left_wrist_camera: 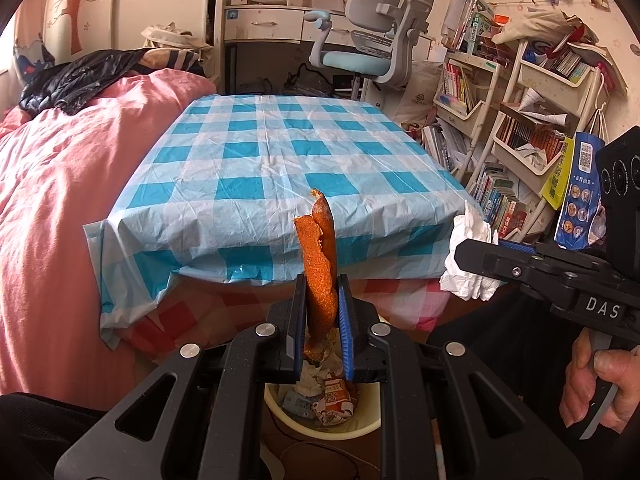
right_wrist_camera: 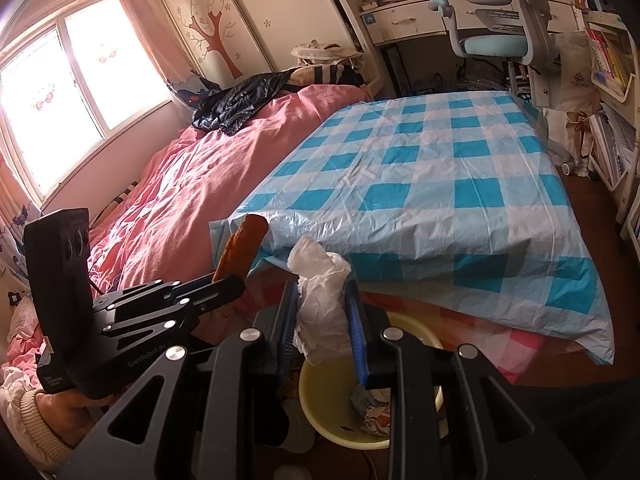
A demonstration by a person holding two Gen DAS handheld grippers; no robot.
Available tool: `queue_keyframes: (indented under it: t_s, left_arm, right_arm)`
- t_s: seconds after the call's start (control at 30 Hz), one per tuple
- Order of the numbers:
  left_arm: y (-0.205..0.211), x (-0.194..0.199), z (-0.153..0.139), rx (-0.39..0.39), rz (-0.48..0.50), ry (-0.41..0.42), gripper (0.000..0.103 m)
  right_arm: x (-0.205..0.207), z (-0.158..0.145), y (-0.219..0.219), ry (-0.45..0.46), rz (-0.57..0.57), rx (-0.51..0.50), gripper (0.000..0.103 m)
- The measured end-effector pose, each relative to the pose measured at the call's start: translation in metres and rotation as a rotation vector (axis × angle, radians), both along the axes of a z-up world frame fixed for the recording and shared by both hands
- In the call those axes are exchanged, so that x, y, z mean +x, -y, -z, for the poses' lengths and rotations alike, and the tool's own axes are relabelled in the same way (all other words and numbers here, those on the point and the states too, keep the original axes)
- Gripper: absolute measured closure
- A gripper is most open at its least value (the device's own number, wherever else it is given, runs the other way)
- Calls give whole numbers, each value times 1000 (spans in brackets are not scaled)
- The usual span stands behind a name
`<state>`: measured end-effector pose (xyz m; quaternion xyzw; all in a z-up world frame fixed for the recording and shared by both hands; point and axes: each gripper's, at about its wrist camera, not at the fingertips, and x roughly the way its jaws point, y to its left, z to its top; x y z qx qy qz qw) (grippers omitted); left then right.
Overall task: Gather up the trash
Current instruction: 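Hold the wrapper and tissue above the wastebasket with both tools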
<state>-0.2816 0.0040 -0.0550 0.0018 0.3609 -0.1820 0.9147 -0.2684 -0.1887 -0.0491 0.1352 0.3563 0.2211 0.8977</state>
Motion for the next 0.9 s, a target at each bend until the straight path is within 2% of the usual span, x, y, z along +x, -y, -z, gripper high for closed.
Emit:
queue_keyframes:
  t_s: [0.2,0.9]
  left_arm:
    - [0,-5,-7,-19,11,32,89]
    - [5,-7,-8,3,15,43,89]
  right_arm:
    - [-1,-1,1,1,1,0,77]
    - [-1,-2,2,2,3,2,76]
